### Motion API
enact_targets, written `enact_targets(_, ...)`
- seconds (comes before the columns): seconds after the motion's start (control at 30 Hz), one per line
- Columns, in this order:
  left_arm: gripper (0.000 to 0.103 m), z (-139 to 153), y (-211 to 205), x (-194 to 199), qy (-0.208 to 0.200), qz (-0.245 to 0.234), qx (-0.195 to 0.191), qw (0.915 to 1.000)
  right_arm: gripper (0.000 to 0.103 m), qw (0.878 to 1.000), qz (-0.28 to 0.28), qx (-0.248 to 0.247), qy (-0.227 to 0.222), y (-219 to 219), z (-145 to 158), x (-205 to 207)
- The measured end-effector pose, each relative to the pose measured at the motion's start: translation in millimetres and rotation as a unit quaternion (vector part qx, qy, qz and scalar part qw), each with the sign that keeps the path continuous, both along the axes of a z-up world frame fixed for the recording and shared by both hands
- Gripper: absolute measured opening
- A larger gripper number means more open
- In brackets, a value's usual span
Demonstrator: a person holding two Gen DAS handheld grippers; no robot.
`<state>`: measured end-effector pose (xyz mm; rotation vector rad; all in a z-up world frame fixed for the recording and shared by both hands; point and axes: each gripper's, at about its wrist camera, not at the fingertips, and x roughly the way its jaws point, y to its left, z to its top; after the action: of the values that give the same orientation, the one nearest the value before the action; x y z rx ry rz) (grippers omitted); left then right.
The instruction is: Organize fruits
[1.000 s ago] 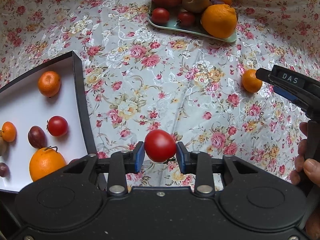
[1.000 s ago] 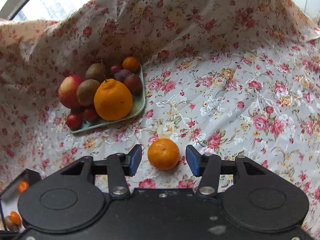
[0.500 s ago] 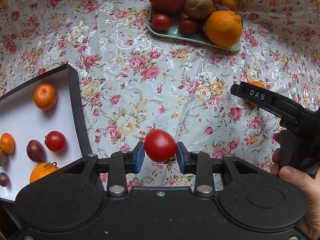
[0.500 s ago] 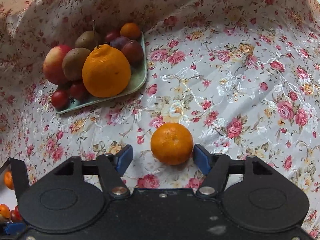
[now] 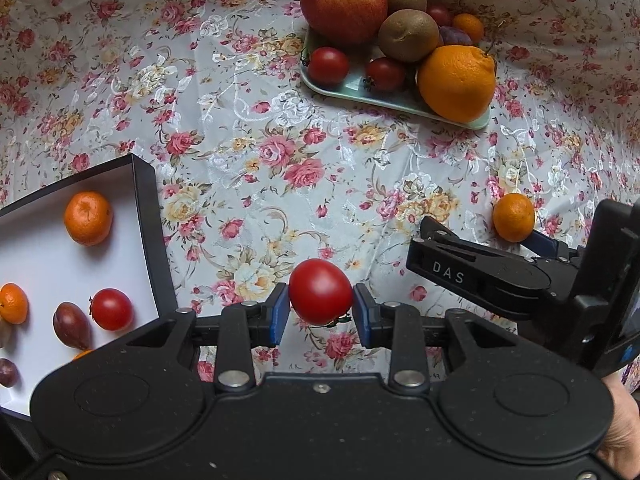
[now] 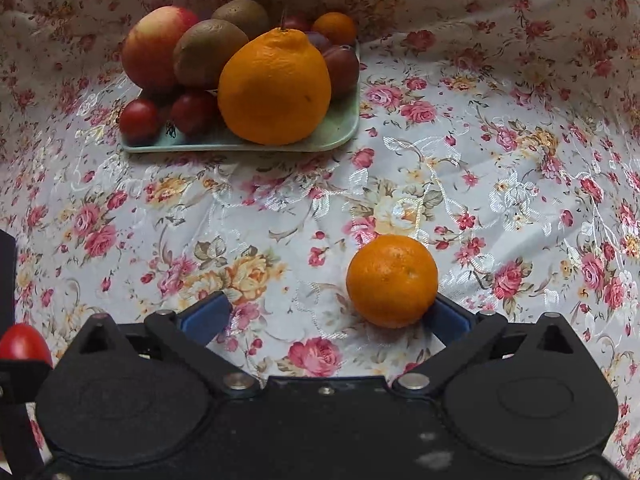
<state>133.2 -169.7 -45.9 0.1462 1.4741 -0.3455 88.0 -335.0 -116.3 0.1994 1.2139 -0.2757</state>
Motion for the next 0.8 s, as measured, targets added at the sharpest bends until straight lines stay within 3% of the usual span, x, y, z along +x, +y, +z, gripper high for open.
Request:
enact_targets(0.27, 0.043, -1, 3, 5, 0.003, 0.01, -0.002, 0.9999, 0.103, 0.999, -0.007, -0.022, -0.024, 8, 1, -7)
enact_targets(0.57, 0.043, -1, 3, 7, 0.007, 0.013, -0.009, 0.9998, 0.102, 0.993, 0.019, -0.043, -0.109, 10, 1, -34)
enact_targets(0.63, 0.043, 0, 4, 8, 0.007, 0.018, -0.011, 0.9998, 0.089, 0.991, 0.023, -0.042, -0.122, 6, 5, -37)
enact_targets(0.8, 0.043, 2, -1, 8, 0.007, 0.018, -0.018, 0.9997, 0.078, 0.991, -0.006, -0.025, -0.13, -15, 11, -36)
